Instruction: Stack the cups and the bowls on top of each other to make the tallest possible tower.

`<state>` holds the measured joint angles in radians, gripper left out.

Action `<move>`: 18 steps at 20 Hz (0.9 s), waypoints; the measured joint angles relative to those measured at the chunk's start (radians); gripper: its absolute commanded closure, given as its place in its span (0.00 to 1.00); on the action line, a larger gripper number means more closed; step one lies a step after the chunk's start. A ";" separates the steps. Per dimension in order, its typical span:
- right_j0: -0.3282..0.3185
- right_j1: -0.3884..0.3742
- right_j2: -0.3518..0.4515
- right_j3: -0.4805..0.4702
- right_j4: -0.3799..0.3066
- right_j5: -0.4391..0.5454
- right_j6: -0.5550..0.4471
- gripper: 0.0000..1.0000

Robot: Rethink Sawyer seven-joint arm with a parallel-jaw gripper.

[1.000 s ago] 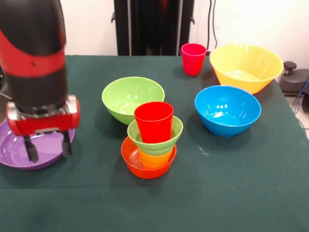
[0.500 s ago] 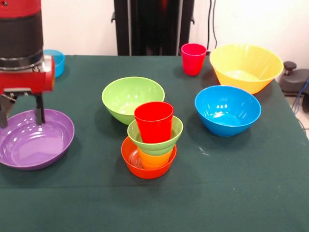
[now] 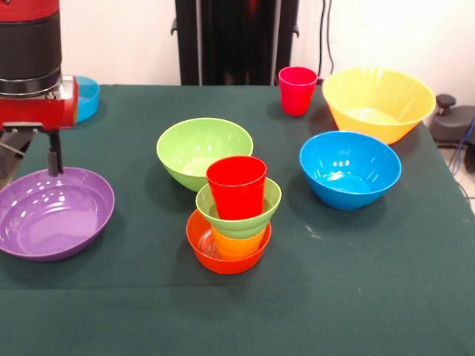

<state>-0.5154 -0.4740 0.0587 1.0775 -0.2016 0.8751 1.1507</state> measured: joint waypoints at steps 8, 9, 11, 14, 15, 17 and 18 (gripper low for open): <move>-0.010 0.014 -0.001 0.047 0.000 -0.068 0.000 0.00; -0.013 0.018 -0.001 0.051 0.000 -0.081 0.000 0.00; -0.019 0.026 -0.001 0.060 0.000 -0.107 0.000 0.00; -0.026 0.035 -0.001 0.070 0.000 -0.138 0.000 0.00; -0.027 0.036 -0.001 0.072 0.000 -0.144 0.000 0.00; -0.035 0.047 -0.001 0.085 0.000 -0.177 0.000 0.00; -0.037 0.051 -0.001 0.087 0.000 -0.185 0.000 0.00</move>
<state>-0.5522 -0.4230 0.0579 1.1646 -0.2014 0.6904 1.1507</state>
